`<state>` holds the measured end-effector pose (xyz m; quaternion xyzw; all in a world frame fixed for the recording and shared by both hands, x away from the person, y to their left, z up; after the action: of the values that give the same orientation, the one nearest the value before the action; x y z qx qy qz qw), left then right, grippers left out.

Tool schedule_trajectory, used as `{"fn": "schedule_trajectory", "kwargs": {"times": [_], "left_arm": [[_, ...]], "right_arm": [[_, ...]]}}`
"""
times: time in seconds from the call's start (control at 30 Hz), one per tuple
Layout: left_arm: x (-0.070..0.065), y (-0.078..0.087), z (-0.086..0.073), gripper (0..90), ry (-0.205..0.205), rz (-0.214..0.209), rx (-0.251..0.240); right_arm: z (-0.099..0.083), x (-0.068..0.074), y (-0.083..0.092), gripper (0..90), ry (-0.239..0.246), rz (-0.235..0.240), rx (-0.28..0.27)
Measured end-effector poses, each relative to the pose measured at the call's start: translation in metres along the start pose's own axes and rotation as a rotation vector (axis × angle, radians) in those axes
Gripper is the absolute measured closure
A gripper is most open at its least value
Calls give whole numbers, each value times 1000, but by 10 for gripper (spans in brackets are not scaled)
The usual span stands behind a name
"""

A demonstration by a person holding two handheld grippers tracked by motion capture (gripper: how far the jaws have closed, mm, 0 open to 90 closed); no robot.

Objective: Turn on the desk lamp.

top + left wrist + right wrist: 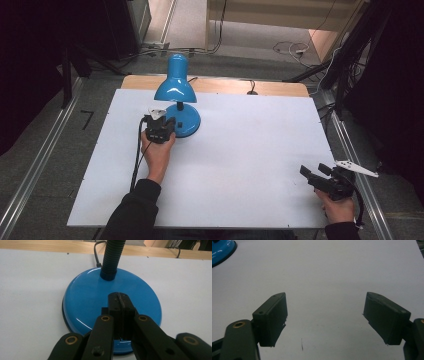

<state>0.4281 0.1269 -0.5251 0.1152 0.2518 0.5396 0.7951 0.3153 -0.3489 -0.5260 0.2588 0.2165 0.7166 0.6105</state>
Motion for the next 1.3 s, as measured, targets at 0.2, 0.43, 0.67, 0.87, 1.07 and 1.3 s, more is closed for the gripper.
{"fn": "schedule_trajectory", "kwargs": {"times": [0.2, 0.43, 0.67, 0.87, 1.07, 1.3], "left_arm": [[-3, -6, 0, 900, -1, -10, 4], [-7, -12, 1, 900, -4, -19, 10], [-10, -18, -4, 900, -8, -20, 28], [-10, -19, -6, 900, -11, -16, 35], [-10, -20, -7, 900, -17, -13, 41], [-10, -19, -7, 900, -29, -6, 43]], "right_arm": [[0, 0, 0, 174, 3, 1, -1], [0, 0, 0, 175, 0, 0, -1], [0, -1, 0, 175, -2, 1, 0], [0, -1, 0, 175, -2, 1, 0], [0, 0, 0, 175, -2, 2, 1], [0, 0, 0, 175, -2, 0, 2]]}}
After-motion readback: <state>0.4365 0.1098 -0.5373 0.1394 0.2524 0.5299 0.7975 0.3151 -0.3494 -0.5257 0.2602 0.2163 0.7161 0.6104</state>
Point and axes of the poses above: each handheld gripper's, and its own axes: y roughly backward along the jaws, z roughly out of its top, x roughly to its left, the point moved 7 cm from there along -y, roughly forward along the jaws, and after that the axes turned 11 degrees about -z, right-handed, at the moved point
